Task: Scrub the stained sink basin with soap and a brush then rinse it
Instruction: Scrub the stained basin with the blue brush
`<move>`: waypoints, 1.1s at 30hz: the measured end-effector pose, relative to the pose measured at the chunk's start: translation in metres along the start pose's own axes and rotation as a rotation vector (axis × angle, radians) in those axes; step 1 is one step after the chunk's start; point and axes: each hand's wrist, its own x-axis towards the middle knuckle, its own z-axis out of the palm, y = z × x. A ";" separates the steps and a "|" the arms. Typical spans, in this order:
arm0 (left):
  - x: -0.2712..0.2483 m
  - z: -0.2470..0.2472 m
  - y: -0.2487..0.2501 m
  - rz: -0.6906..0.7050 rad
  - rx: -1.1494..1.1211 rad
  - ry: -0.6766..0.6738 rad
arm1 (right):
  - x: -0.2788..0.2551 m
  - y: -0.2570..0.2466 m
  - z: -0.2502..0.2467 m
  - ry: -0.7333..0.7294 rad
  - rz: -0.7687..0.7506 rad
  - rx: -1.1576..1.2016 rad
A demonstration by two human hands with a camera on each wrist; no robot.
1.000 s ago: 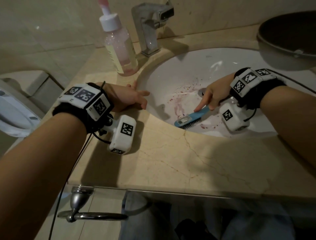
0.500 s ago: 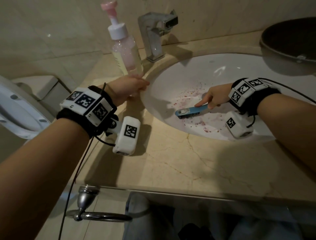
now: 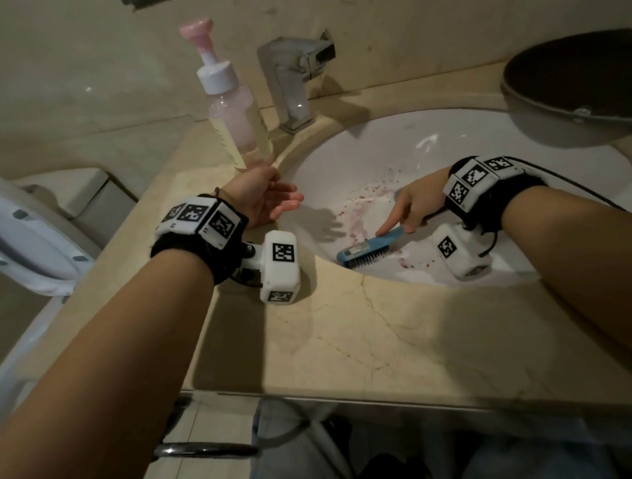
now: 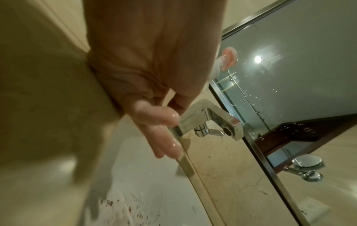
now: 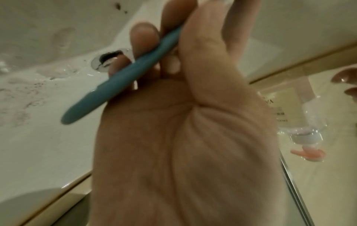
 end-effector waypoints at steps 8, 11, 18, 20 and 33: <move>0.007 -0.002 -0.004 0.027 0.047 0.010 | -0.005 0.004 0.003 0.014 0.115 0.029; 0.006 -0.001 -0.003 0.030 0.073 0.016 | -0.003 0.001 0.006 0.051 0.124 0.000; 0.003 -0.001 -0.003 0.045 0.107 0.014 | 0.003 -0.013 0.011 0.069 0.078 -0.009; 0.002 0.000 -0.003 0.047 0.116 0.011 | 0.002 -0.015 0.013 0.020 0.064 -0.002; 0.003 -0.003 -0.003 0.047 0.076 -0.016 | 0.007 -0.020 0.015 0.162 0.142 -0.067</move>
